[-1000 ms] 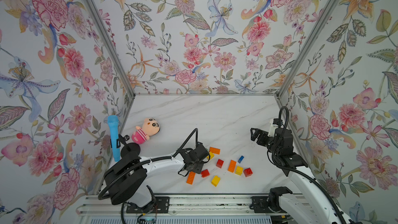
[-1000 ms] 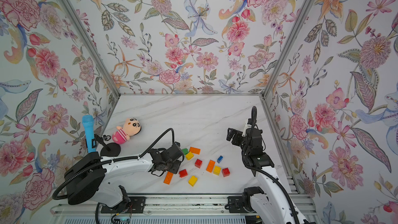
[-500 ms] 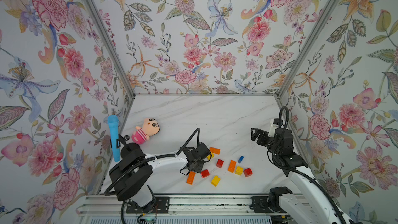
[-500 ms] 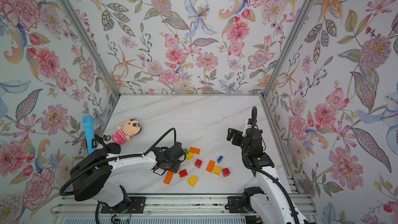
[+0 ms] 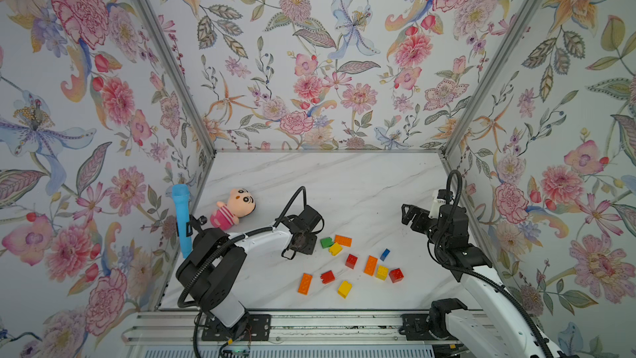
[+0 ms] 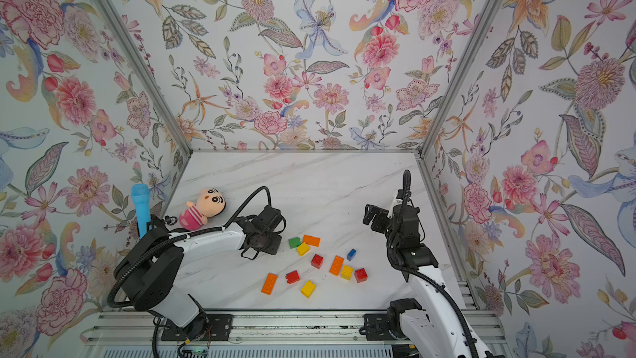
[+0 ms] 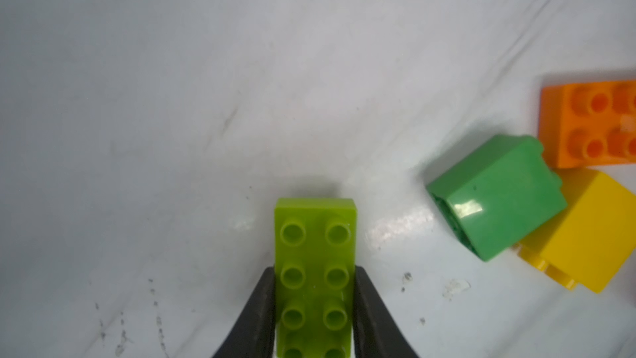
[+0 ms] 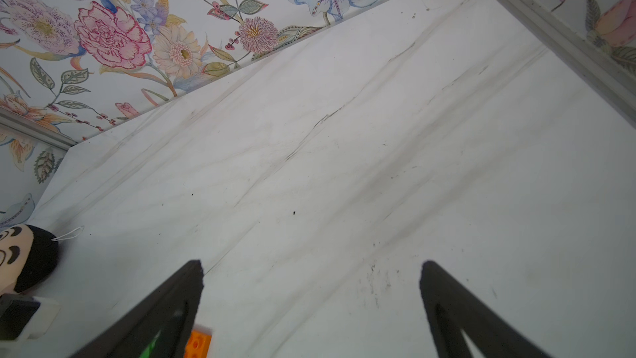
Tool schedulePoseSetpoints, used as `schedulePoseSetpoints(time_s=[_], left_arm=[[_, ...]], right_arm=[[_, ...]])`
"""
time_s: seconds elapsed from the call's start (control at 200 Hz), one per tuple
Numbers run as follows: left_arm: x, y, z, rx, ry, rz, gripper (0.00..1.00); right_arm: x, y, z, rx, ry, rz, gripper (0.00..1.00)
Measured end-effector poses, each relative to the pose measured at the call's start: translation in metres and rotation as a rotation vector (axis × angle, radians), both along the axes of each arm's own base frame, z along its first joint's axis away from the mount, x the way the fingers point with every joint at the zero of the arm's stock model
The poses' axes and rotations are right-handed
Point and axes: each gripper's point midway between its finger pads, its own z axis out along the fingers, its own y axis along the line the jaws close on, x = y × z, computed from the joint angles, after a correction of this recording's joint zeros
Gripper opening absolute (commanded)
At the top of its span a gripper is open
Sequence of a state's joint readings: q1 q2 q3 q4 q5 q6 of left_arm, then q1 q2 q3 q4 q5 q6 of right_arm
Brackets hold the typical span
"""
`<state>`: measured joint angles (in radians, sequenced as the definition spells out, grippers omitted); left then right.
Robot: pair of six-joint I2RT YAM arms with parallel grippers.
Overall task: Assemble the letter p with lego
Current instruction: Pick up the lego brick from the center of the board, then place the lego brick at the center of the board.
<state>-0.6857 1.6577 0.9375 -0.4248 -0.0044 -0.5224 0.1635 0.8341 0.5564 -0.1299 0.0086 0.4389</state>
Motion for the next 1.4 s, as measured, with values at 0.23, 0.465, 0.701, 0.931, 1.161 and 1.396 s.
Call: schedulePoseSetpoints(time_s=[0.23, 0.465, 0.701, 0.931, 1.161, 1.396], left_arm=[[0.078, -0.035, 0.013, -0.036, -0.098, -0.11, 0.24], [0.116, -0.078, 0.03, -0.08, -0.163, -0.299, 0.24], [0.13, -0.118, 0.03, -0.035, -0.18, -0.521, 0.24], [0.096, -0.155, 0.006, 0.026, -0.111, -0.805, 0.24], [0.08, -0.186, 0.002, 0.086, -0.1, -1.027, 0.24], [0.073, -0.186, -0.007, 0.135, -0.065, -1.116, 0.37]], right_arm=[[0.0, 0.0, -0.002, -0.002, 0.007, 0.0, 1.0], [0.001, 0.0, 0.001, -0.001, 0.004, 0.0, 1.0], [0.001, 0.0, -0.001, -0.001, 0.009, 0.001, 1.0], [0.001, 0.002, -0.003, 0.008, 0.02, 0.0, 1.0], [0.001, 0.002, -0.003, 0.01, 0.021, -0.002, 1.0], [0.001, 0.002, -0.003, 0.021, 0.022, -0.007, 1.0]])
